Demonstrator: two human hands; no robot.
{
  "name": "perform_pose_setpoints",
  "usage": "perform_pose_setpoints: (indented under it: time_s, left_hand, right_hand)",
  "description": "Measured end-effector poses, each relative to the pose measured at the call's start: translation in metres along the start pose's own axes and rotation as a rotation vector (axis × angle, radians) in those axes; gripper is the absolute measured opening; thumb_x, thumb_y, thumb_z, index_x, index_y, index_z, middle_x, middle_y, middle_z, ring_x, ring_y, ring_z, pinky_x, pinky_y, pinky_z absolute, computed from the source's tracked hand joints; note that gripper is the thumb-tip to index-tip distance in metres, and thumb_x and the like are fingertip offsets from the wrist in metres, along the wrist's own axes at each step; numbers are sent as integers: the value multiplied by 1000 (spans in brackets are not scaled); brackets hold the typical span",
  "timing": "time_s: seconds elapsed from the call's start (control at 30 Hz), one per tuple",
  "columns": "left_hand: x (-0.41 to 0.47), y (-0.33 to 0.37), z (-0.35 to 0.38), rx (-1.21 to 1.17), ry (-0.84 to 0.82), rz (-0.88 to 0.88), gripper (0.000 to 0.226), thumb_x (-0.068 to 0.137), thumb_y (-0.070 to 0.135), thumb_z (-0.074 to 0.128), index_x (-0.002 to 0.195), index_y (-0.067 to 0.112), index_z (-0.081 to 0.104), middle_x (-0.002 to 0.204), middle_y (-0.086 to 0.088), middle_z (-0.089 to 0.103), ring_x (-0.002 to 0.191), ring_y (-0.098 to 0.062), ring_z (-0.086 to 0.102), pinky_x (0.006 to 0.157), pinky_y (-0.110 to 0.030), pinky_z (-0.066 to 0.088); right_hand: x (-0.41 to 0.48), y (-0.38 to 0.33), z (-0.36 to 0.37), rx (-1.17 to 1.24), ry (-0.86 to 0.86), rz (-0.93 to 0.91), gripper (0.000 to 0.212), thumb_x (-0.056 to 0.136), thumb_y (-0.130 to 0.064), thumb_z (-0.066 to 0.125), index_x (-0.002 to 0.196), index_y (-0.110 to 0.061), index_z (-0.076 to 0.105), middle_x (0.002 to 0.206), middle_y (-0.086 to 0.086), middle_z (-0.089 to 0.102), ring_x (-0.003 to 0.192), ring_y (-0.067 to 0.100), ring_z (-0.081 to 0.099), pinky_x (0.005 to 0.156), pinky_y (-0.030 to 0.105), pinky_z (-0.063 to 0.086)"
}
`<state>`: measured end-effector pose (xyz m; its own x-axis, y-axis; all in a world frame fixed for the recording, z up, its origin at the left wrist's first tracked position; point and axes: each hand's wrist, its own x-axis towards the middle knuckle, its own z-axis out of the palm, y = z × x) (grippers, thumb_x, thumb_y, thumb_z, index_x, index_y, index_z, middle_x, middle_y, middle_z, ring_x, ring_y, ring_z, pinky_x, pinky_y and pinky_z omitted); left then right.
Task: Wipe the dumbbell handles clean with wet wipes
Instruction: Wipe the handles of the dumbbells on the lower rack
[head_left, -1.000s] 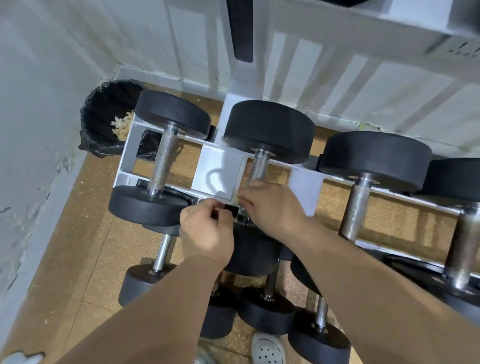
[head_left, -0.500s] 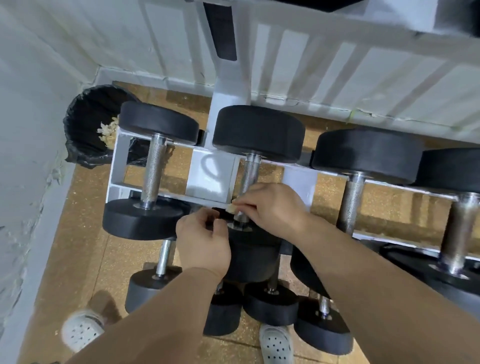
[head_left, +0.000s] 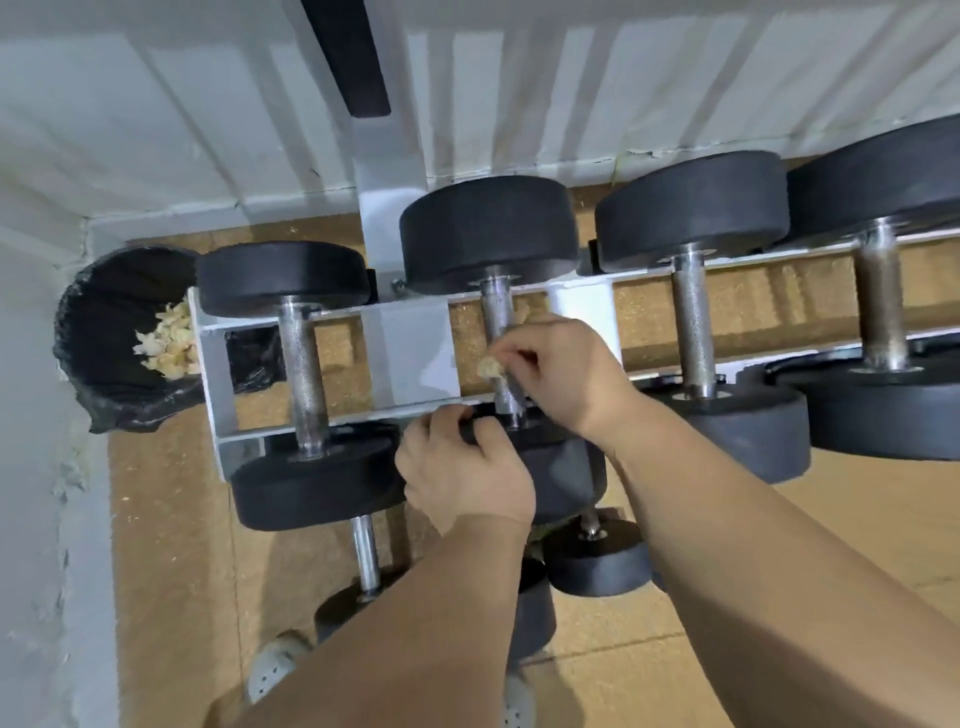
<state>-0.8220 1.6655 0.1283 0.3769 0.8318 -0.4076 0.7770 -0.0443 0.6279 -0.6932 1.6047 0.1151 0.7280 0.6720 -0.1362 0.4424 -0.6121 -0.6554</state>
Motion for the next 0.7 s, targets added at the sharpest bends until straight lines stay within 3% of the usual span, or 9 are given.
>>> perform_pose_setpoints:
  time_s: [0.07,0.13,0.23,0.3,0.37,0.47,0.57,0.63,0.7]
  left_hand:
    - [-1,2,-1,-12,-6,-13,54,78,39,35,112,21,73,121,-4,59,117,-30,45,94,-53,43]
    - [-1,4,-1,-19,-7,-10,55,78,39,33,112,22,72,119,-3,59,117,-28,45,94,-53,43]
    - [-2,3,-2,13,-11,8,56,78,40,31,114,23,71,118,-3,59,117,-28,44,94,-52,42]
    - [-1,1,-2,11,-24,13,56,78,42,30,115,24,69,123,-3,58,120,-29,43,94,-50,40]
    - [0,0,-1,9,-40,8,57,78,44,28,116,24,66,128,-1,57,123,-29,41,95,-47,38]
    - [1,-3,-7,12,-94,-4,53,84,44,27,121,28,61,134,2,53,127,-25,37,98,-46,34]
    - [7,-1,-4,-62,-155,-41,39,97,41,29,125,32,55,138,4,48,128,-22,37,99,-45,30]
    - [14,-9,-11,-170,-207,-10,29,101,33,34,122,31,54,134,2,49,123,-23,41,99,-43,32]
    - [20,-21,-28,-306,-268,141,15,98,24,44,109,28,55,120,1,52,114,-23,46,97,-41,39]
  right_hand:
    - [16,-7,5,72,181,80,18,91,-14,62,101,-21,75,98,2,71,88,18,64,85,30,50]
    - [27,-10,7,148,257,106,15,90,-11,61,96,-20,71,95,2,68,84,17,61,79,28,48]
    - [22,-10,-3,89,31,81,17,89,-9,61,86,-23,70,86,-7,65,76,10,57,71,22,40]
    - [11,-14,-12,-53,-235,65,18,87,-10,63,83,-24,73,80,-12,63,76,8,57,71,21,41]
    - [0,-17,-18,-102,-371,102,19,85,-8,64,80,-23,74,79,-14,64,79,9,59,73,23,45]
    - [-13,-34,-20,-70,-208,196,22,85,-11,65,77,-31,68,84,-9,68,81,12,62,75,25,50]
    - [-20,-49,-9,67,52,262,16,87,-11,63,84,-25,70,74,-14,64,67,1,56,61,12,40]
    - [-30,-61,12,53,190,238,14,88,-15,61,84,-25,69,73,-13,62,66,3,54,63,17,41]
    - [-40,-67,29,-85,285,204,11,88,-20,59,81,-27,65,79,-9,63,73,13,56,66,28,45]
